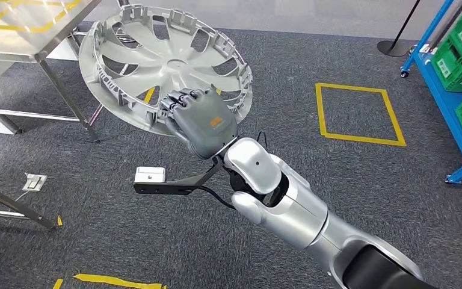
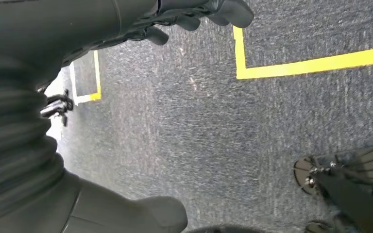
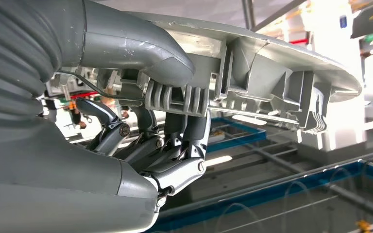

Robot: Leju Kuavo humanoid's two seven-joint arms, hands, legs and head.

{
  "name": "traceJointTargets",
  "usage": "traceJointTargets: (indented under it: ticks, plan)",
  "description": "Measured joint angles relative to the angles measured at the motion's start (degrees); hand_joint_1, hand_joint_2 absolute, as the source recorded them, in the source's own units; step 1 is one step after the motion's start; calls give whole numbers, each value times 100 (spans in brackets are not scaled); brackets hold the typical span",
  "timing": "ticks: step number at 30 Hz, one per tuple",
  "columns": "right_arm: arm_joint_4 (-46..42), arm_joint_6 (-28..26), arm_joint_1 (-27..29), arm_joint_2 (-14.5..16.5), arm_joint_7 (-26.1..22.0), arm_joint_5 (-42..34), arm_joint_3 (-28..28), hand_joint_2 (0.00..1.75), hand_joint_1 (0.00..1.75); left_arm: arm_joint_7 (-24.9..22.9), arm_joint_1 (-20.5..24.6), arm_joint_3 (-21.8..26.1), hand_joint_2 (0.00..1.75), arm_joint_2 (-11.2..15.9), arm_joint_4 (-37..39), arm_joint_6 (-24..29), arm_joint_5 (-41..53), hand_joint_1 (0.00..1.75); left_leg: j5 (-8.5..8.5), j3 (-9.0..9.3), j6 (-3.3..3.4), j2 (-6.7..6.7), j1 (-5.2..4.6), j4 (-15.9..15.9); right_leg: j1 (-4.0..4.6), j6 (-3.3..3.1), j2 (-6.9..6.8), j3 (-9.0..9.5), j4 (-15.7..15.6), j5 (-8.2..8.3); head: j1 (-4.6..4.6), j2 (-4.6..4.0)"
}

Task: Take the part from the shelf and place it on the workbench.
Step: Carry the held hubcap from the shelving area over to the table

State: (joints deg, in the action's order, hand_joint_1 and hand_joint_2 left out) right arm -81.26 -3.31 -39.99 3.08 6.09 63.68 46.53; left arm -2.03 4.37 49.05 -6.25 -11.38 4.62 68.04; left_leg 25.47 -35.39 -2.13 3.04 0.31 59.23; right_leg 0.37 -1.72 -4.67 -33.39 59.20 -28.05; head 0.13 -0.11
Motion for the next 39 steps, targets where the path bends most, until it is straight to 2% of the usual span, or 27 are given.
traceJointTargets:
  ticks: [2, 6, 7, 8, 10, 11, 12, 13, 14, 15, 16, 17, 19, 20, 22, 24, 25, 26, 27, 28, 30, 32, 33, 35, 37, 39]
  plan:
    - [0, 4, -10, 10, -7, 1, 0, 175, 175, 2, -7, 1, 175, -1, 1, 9, -16, 0, 14, -7, 80, -66, -13, -16, 19, 33, -66, 5, 4, -13, 14, 0]
    - [0, 7, -13, 23, -4, 2, 0, 175, 175, 1, -20, 3, 175, -1, 2, 10, -19, 0, 10, -5, 117, -121, -12, -22, 14, 68, -97, 18, 4, -29, 13, 0]
    - [0, 11, -18, 33, -2, 4, 0, 175, 175, 1, -23, 9, 175, 2, 1, 16, -33, 0, 1, 3, 151, -169, 0, -31, -2, 100, 9, -34, 137, -119, 15, 0]
    - [3, 18, -23, 42, -5, 8, 0, 175, 175, 1, -24, 25, 175, 4, 0, 26, -51, 0, -8, 8, 188, -240, 13, -38, -19, 135, 137, -185, 470, -294, 18, 1]
    - [15, 30, -30, 53, -40, 16, 1, 175, 175, 7, -24, 67, 175, 11, -2, 46, -101, 0, -17, 10, 243, -407, 30, -37, -44, 183, 400, -624, 1366, -678, 25, 1]
    - [26, 33, -32, 52, -64, 16, 1, 175, 175, 11, -24, 88, 175, 15, -3, 50, -115, 0, -16, 7, 247, -483, 28, -29, -45, 180, 426, -788, 1655, -736, 25, 1]
    - [37, 33, -38, 52, -84, 13, 2, 175, 175, 15, -26, 101, 175, 20, -3, 51, -127, 0, -14, 8, 246, -553, 28, -20, -45, 168, 435, -808, 1638, -641, 25, 0]
    - [49, 32, -49, 52, -96, 8, 2, 175, 175, 16, -29, 113, 175, 23, -3, 51, -133, 0, -13, 9, 243, -623, 29, -12, -46, 149, 459, -713, 1387, -451, 25, 0]
    - [58, 32, -68, 52, -105, 1, 2, 175, 175, 17, -30, 123, 175, 25, -3, 51, -135, 0, -12, 9, 236, -691, 31, -5, -48, 123, 524, -536, 979, -223, 25, 0]
    - [64, 31, -89, 52, -113, -3, 2, 175, 175, 19, -31, 131, 175, 24, -2, 51, -136, 0, -12, 3, 217, -751, 27, 3, -47, 103, 613, -358, 583, -62, 22, 1]
    - [68, 30, -110, 53, -124, -6, 2, 175, 175, 21, -32, 137, 175, 24, -2, 51, -136, 0, -16, -7, 190, -803, 26, 7, -45, 88, 679, -225, 286, 40, 22, 1]
    - [69, 29, -128, 55, -132, -8, 2, 175, 175, 25, -34, 140, 175, 25, -2, 51, -136, 0, -21, -18, 155, -847, 28, 3, -38, 77, 723, -153, 122, 73, 20, 1]
    - [71, 28, -161, 64, -140, -8, 2, 175, 175, 30, -49, 145, 175, 31, 0, 51, -137, 0, -44, -36, 68, -928, 44, -30, -24, 39, 670, -126, 60, 81, 21, 0]
    - [73, 28, -177, 75, -136, -8, 2, 175, 175, 32, -58, 148, 175, 37, 1, 51, -137, 0, -40, -48, 35, -904, 51, -27, -27, 2, 624, -110, 34, 101, 19, 0]
    - [78, 28, -205, 98, -130, -8, 2, 175, 175, 32, -64, 152, 175, 45, 3, 51, -137, 0, 107, -167, -19, -685, 41, 191, -45, -76, 524, -82, -27, 144, 8, 0]
    - [93, 28, -213, 107, -129, -7, 2, 175, 175, 32, -56, 152, 175, 46, 4, 51, -137, 0, 459, -471, -63, -432, 39, 848, -38, -120, 417, -76, -44, 148, -2, 0]
    - [104, 28, -211, 107, -132, -7, 2, 175, 175, 32, -52, 152, 175, 46, 4, 51, -137, 0, 616, -644, -87, -388, 44, 1226, -33, -129, 358, -76, -42, 142, 0, 0]
    - [115, 29, -209, 107, -134, -6, 2, 175, 175, 32, -54, 152, 175, 48, 4, 51, -136, 0, 688, -758, -104, -369, 49, 1481, -30, -132, 300, -76, -39, 136, -1, 0]
    - [123, 29, -207, 107, -137, -6, 2, 175, 175, 32, -57, 152, 175, 50, 4, 51, -136, 0, 655, -777, -116, -356, 52, 1540, -30, -130, 246, -75, -35, 130, -1, 1]
    - [127, 29, -207, 107, -139, -7, 2, 175, 175, 32, -60, 152, 175, 54, 3, 51, -136, 0, 521, -678, -122, -333, 54, 1360, -33, -120, 198, -75, -28, 123, -1, 1]
    - [129, 29, -208, 108, -142, -8, 2, 175, 175, 32, -56, 152, 175, 58, 3, 51, -137, 0, 187, -268, -112, -164, 43, 584, -25, -78, 104, -75, 6, 91, -4, 2]
    - [130, 30, -213, 109, -146, -8, 3, 175, 175, 32, -44, 152, 175, 56, 2, 51, -137, 0, 34, -4, -34, -34, 22, 60, 8, -21, 21, -81, 39, 60, 7, 1]
    - [130, 30, -216, 109, -148, -8, 4, 175, 175, 32, -42, 152, 175, 53, 2, 51, -137, 0, 41, 10, 14, -31, 10, 10, 27, 3, -14, -82, 45, 55, 13, 1]
    - [129, 29, -225, 113, -148, -8, 4, 175, 175, 32, -49, 152, 175, 54, 2, 51, -136, 0, 11, -4, 96, -145, 19, 4, 23, 53, -79, -80, 51, 40, 20, 0]
    - [129, 28, -232, 119, -146, -8, 4, 175, 175, 32, -52, 152, 175, 54, 2, 51, -136, 0, -14, 1, 170, -241, 42, -13, -9, 120, 65, -157, 262, -112, 23, 0]
    - [133, 28, -232, 114, -144, -8, 4, 175, 175, 32, -45, 152, 175, 56, 1, 51, -137, 0, -28, 0, 218, -337, 59, -20, -41, 174, 325, -451, 922, -450, 30, 1]
